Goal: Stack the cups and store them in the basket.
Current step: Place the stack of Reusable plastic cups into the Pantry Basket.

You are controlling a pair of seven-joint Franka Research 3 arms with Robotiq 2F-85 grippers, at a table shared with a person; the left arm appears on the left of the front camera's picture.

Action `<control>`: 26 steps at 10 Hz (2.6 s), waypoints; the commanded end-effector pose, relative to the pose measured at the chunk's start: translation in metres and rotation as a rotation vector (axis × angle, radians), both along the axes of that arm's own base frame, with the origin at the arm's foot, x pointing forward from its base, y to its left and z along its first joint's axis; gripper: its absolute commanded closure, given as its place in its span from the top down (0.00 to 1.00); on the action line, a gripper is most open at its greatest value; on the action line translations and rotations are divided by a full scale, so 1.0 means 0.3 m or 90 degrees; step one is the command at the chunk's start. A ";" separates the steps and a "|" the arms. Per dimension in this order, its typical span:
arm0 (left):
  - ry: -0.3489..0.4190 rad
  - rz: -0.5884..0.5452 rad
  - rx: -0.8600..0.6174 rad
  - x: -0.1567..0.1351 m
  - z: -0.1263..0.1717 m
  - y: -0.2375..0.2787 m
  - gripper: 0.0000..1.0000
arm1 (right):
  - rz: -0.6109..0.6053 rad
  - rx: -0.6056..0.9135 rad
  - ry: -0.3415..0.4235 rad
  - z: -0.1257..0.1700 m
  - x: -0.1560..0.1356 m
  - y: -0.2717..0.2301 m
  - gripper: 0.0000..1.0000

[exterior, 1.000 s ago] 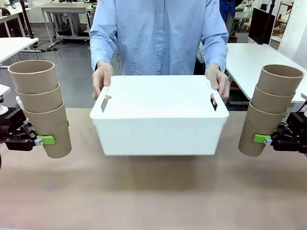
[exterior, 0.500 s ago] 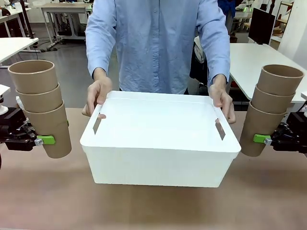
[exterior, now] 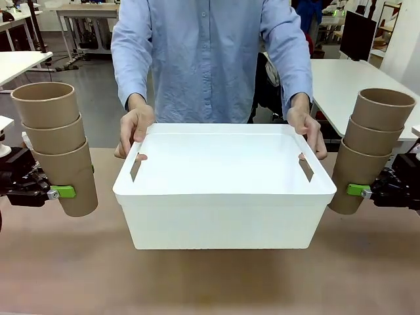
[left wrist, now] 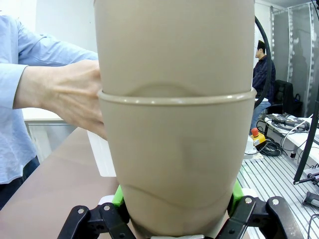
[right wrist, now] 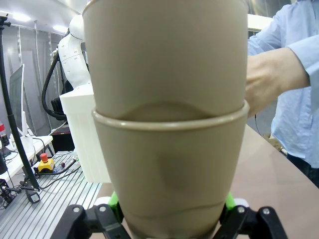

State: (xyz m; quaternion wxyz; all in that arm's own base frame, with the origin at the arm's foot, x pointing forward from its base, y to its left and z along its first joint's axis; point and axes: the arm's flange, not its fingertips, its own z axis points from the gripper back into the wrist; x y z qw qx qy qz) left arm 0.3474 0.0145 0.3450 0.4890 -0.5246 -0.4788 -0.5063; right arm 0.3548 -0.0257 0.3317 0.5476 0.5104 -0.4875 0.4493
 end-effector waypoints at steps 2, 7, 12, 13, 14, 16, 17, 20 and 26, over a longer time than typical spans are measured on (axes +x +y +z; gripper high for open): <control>-0.002 -0.002 -0.007 -0.001 0.008 -0.003 0.85 | 0.000 0.000 -0.004 0.010 0.001 -0.001 0.84; -0.002 -0.002 -0.007 -0.001 0.008 -0.003 0.85 | 0.000 0.000 -0.004 0.010 0.001 -0.001 0.84; -0.002 -0.002 -0.007 -0.001 0.008 -0.003 0.85 | 0.000 0.000 -0.004 0.010 0.001 -0.001 0.84; -0.002 -0.002 -0.007 -0.001 0.008 -0.003 0.85 | 0.000 0.000 -0.004 0.010 0.001 -0.001 0.84; -0.002 -0.002 -0.007 -0.001 0.008 -0.003 0.85 | 0.000 0.000 -0.004 0.010 0.001 -0.001 0.84; -0.002 -0.002 -0.007 -0.001 0.008 -0.003 0.85 | 0.000 0.000 -0.004 0.010 0.001 -0.001 0.84; -0.002 -0.002 -0.007 -0.001 0.008 -0.003 0.85 | 0.000 0.000 -0.004 0.010 0.001 -0.001 0.84; -0.002 -0.002 -0.007 -0.001 0.008 -0.003 0.85 | 0.000 0.000 -0.004 0.010 0.001 -0.001 0.84; -0.002 -0.002 -0.007 -0.001 0.008 -0.003 0.85 | -0.029 -0.099 0.016 0.309 -0.151 0.149 0.84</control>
